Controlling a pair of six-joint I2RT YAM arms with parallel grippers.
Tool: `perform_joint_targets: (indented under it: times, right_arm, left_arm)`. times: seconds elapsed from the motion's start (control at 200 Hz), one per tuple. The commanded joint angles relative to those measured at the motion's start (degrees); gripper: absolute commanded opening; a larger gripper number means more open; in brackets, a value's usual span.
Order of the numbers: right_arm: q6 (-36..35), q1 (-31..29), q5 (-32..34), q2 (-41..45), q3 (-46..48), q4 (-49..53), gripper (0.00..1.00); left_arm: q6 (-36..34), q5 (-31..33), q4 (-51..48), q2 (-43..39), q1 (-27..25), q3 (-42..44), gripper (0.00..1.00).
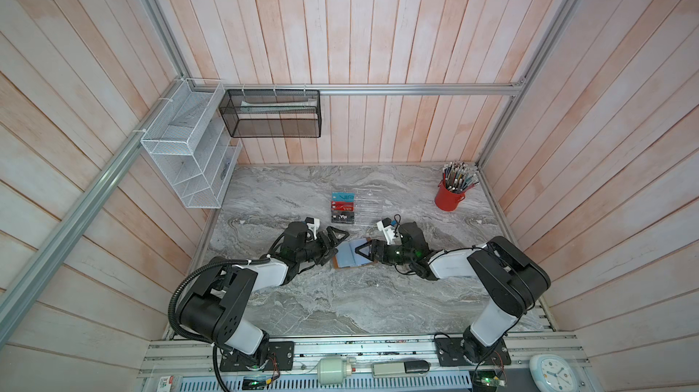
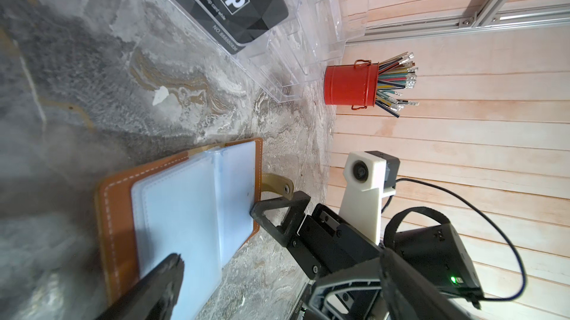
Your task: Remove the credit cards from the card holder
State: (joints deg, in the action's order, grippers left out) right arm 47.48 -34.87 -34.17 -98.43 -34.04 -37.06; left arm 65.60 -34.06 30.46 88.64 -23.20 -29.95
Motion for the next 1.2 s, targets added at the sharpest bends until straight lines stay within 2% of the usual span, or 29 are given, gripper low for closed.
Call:
perform_joint_targets:
  times: [0.0,0.5,1.195]
  right_arm:
    - [1.0,0.6,-1.5,-1.1,-0.3,-3.1,0.98]
    - [2.0,0.9,-1.6,-2.4,0.4,-5.6,0.98]
    - [3.5,0.9,-1.9,-3.4,1.1,-8.0,0.98]
  left_arm:
    - [-2.1,0.4,-1.8,1.1,0.0,-1.2,1.00]
    - [-6.3,4.0,-11.2,-1.3,0.1,-2.6,1.00]
    - [-3.2,2.7,-7.0,-0.4,-1.0,-2.6,1.00]
